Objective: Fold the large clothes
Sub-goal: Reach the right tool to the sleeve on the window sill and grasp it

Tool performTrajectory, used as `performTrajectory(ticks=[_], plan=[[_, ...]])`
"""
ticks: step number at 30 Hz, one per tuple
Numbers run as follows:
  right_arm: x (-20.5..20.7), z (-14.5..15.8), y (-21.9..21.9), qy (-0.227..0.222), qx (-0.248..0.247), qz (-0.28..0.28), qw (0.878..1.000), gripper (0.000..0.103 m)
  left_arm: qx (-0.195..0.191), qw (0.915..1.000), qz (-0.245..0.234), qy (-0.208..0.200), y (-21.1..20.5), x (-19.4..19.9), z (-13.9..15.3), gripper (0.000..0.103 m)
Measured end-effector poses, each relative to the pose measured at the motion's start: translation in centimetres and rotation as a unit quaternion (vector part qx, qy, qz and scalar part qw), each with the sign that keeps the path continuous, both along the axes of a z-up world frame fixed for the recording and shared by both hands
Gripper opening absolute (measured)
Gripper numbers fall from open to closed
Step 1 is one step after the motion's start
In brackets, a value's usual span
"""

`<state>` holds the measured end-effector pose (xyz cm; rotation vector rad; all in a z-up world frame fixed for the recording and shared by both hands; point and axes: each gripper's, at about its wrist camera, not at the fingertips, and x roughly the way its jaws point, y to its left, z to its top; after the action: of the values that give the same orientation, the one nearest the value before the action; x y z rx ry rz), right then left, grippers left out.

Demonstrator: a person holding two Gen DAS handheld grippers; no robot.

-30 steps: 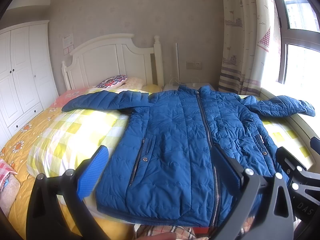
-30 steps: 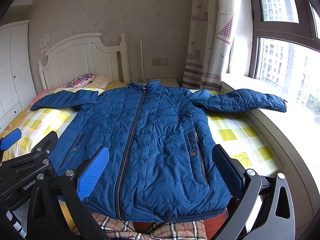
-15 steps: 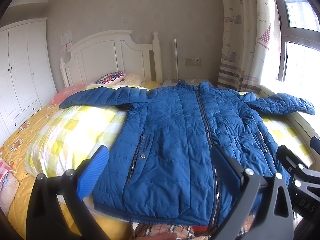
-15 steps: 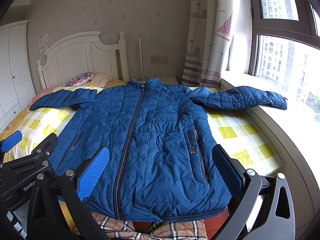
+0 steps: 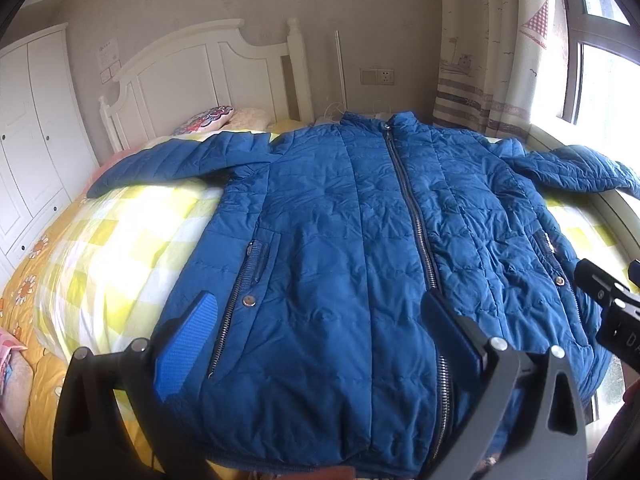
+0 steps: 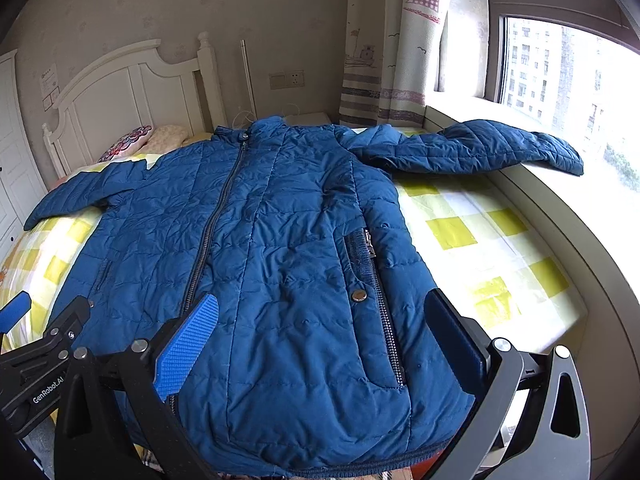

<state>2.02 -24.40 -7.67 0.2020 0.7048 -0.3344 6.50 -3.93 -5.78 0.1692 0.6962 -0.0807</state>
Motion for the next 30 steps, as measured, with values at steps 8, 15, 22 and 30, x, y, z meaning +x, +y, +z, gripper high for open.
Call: performTrajectory(ticks=[8, 15, 22, 30], plan=[[5.7, -1.8, -15.2, 0.037, 0.086, -0.14, 0.986, 0.099, 0.037, 0.9965, -0.028, 0.069, -4.6, 11.8, -2.5, 0.101], [5.4, 0.1, -27.5, 0.013, 0.078, -0.257, 0.963, 0.099, 0.079, 0.9889, -0.056, 0.113, -8.5, 20.8, -5.6, 0.101], [7.6, 0.5, -38.0, 0.021, 0.111, -0.312, 0.943, 0.099, 0.039, 0.9883, -0.066, 0.132, -8.6, 24.2, -7.1, 0.101], [10.4, -1.0, -41.4, 0.035, 0.101, -0.332, 0.937, 0.097, -0.05, 0.9849, -0.076, 0.147, -6.4, 25.0, -8.1, 0.101]])
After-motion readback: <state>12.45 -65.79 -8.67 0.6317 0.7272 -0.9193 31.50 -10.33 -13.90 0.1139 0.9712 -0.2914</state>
